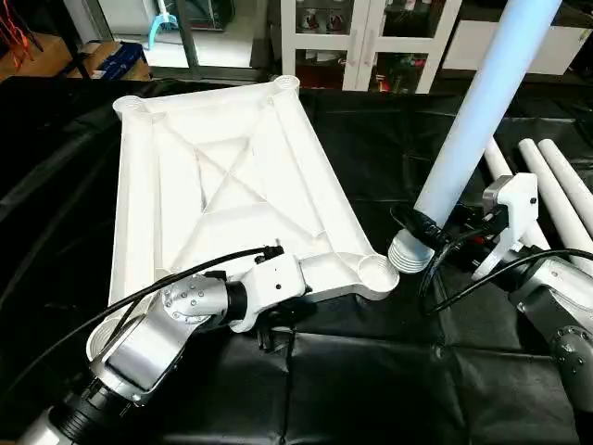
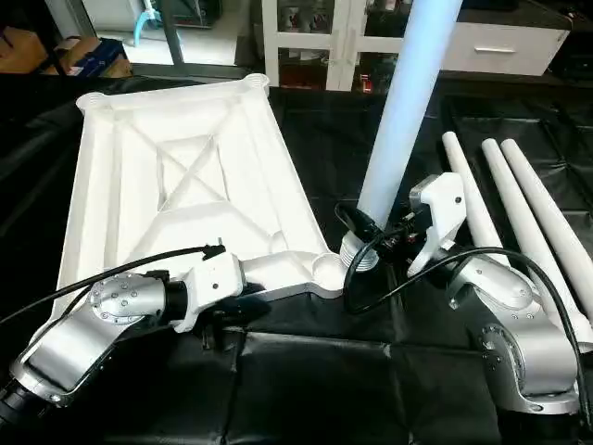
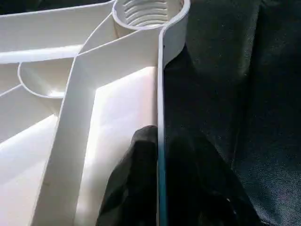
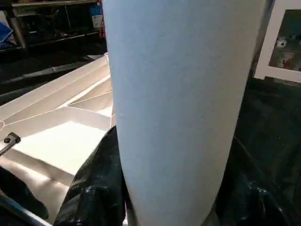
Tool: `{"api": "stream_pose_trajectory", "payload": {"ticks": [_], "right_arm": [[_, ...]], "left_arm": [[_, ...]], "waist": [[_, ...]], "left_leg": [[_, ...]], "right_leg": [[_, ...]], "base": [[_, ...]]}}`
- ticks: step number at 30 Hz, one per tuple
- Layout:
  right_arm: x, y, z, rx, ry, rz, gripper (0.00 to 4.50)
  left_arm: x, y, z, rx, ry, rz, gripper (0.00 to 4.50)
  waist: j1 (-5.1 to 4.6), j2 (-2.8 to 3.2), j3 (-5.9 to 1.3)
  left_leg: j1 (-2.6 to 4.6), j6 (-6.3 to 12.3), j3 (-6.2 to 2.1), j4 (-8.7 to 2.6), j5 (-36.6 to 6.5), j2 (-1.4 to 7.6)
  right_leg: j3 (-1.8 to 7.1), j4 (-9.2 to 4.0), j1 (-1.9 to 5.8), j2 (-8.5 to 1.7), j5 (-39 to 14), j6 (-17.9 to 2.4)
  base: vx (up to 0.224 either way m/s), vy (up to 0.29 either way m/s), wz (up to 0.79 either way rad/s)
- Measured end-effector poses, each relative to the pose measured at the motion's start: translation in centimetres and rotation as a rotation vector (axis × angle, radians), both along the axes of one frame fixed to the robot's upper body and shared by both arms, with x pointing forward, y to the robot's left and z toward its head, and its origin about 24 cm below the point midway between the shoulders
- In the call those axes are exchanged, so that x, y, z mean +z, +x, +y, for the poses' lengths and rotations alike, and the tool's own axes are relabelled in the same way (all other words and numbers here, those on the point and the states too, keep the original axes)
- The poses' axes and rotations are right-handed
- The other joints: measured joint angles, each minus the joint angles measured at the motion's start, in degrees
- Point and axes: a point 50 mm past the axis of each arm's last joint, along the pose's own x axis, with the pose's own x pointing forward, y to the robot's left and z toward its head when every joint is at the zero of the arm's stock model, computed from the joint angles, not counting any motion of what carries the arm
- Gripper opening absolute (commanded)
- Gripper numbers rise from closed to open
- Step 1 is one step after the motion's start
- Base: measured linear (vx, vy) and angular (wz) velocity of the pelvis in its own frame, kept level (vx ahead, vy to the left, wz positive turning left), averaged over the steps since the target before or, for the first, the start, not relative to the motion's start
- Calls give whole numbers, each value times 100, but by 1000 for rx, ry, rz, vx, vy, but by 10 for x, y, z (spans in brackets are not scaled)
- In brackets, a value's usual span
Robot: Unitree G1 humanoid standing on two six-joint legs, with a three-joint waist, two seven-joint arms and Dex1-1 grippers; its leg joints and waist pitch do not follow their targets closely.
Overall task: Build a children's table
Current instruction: Insert table leg to table base
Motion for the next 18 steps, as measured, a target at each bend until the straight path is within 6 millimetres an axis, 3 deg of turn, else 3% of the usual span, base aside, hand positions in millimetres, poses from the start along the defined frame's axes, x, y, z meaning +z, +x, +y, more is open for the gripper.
{"api": "stream_pose_trajectory", "payload": {"ticks": [8, 11, 18], "right_arm": [[2, 1, 2, 11, 20, -3, 187], [3, 2, 4, 17, 54, 10, 187], [26, 8, -2, 43, 354, 136, 187]], "left_arm": [[0, 1, 2, 17, 12, -1, 5], [1, 1, 1, 15, 12, 0, 5], [1, -1, 0, -4, 10, -13, 5]], "waist": [[11, 0, 0], [10, 0, 0], [32, 3, -2]], "left_leg": [[0, -1, 3, -3, 0, 1], [0, 0, 5, -3, 0, 0], [1, 0, 7, -7, 1, 2]], "right_leg": [[0, -2, 0, 0, 0, 0], [1, -7, 1, 0, 0, 0], [0, -15, 2, 1, 0, 0]], "base": [[0, 0, 0], [0, 0, 0], [0, 0, 0]]}}
